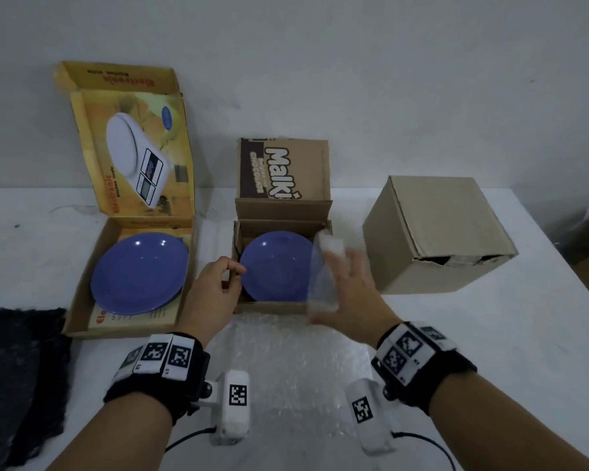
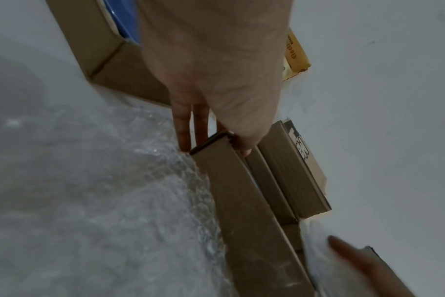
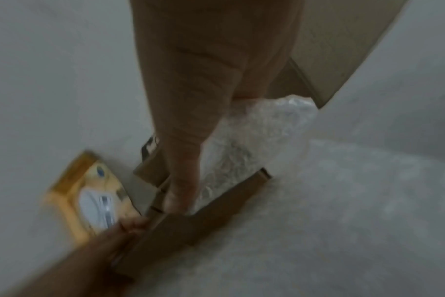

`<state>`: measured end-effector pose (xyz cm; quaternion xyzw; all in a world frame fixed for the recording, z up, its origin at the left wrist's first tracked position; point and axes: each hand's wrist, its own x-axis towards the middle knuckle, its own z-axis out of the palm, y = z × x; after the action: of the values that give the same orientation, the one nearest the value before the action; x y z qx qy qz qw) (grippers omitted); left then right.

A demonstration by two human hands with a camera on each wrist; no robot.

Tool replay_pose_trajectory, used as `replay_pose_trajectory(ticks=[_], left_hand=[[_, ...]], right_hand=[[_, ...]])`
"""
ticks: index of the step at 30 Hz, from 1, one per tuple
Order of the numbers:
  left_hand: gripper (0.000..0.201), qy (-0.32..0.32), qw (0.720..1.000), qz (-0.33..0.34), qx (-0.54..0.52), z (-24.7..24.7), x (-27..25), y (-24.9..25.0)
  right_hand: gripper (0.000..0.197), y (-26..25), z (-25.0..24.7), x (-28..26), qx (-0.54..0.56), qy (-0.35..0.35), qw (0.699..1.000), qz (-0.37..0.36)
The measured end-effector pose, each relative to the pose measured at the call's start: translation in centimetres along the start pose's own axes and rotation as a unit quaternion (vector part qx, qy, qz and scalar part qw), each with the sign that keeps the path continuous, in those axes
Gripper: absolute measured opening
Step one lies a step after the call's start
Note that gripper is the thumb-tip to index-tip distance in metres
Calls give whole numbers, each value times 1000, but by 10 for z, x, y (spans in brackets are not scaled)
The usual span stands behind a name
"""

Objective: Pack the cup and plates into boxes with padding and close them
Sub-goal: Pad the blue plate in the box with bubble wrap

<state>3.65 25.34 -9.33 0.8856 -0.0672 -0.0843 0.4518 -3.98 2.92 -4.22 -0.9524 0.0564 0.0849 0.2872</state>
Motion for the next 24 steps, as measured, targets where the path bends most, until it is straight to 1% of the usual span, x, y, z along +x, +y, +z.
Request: replay_pose_trajectory(ticks=[1, 2, 3, 4, 5, 6, 7, 8, 9, 10, 11, 12, 13, 14, 15, 16, 17, 18, 19, 20, 22, 23, 24], left_hand=[[10, -2, 1000, 6, 8, 0, -1, 0], [9, -2, 1000, 10, 13, -1, -1, 0], [9, -5, 1000, 10, 17, -2, -1, 1], [10, -5, 1000, 8, 21, -2, 0, 2], [11, -5, 1000, 5, 28, -3, 1, 3], [12, -5, 999, 3, 36, -3, 4, 4], [13, -7, 999, 2, 45, -3, 7, 6], [16, -10, 999, 2, 50, -2, 12, 8], [22, -16, 998, 1, 54, 0, 17, 9], [31, -25, 998, 0, 52, 3, 23, 8], [40, -35, 998, -5, 43, 5, 28, 7], [50, -44, 999, -11, 29, 8, 32, 5], [58, -48, 999, -18, 14, 11, 34, 4], [63, -47, 999, -23, 2, 14, 35, 1], [64, -42, 999, -27, -1, 17, 35, -1], [64, -37, 999, -26, -2, 19, 36, -2], [64, -31, 999, -23, -6, 20, 36, -3], [62, -25, 999, -17, -12, 20, 35, -4], [61, -18, 1000, -13, -17, 19, 35, -3], [58, -11, 1000, -8, -20, 19, 35, -3], [52, 0, 1000, -5, -16, 17, 34, -1], [50, 3, 1000, -9, -11, 16, 33, 0], [48, 6, 1000, -9, -9, 16, 32, 2]], right_hand=[[91, 4, 2, 1, -71, -24, 997, -19], [78, 6, -1, 3, -118, -41, 992, -29], [63, 6, -5, 6, -140, -45, 989, -32], [49, 3, -10, 7, -140, -35, 989, -42], [36, -2, -15, 8, -128, -3, 990, -60], [25, -5, -19, 9, -111, 53, 988, -92], [20, -9, -22, 11, -102, 117, 981, -114], [21, -10, -25, 14, -78, 181, 972, -129], [18, -13, -27, 17, -34, 207, 972, -102], [7, -18, -30, 20, 23, 209, 976, -63], [6, -22, -34, 23, 72, 194, 978, -9], [12, -22, -35, 27, 127, 178, 975, 30], [11, -21, -36, 31, 189, 170, 966, 48], [11, -25, -37, 33, 247, 164, 954, 50], [11, -28, -36, 34, 262, 168, 949, 45], [7, -30, -36, 36, 242, 182, 952, 37], [7, -29, -35, 38, 209, 197, 957, 37], [15, -28, -33, 39, 193, 203, 959, 42], [20, -29, -30, 40, 217, 200, 955, 38], [22, -32, -28, 40, 281, 191, 940, 34], [31, -36, -21, 43, 412, 173, 894, 42], [33, -36, -18, 46, 446, 170, 877, 53], [30, -37, -16, 46, 454, 161, 874, 64]])
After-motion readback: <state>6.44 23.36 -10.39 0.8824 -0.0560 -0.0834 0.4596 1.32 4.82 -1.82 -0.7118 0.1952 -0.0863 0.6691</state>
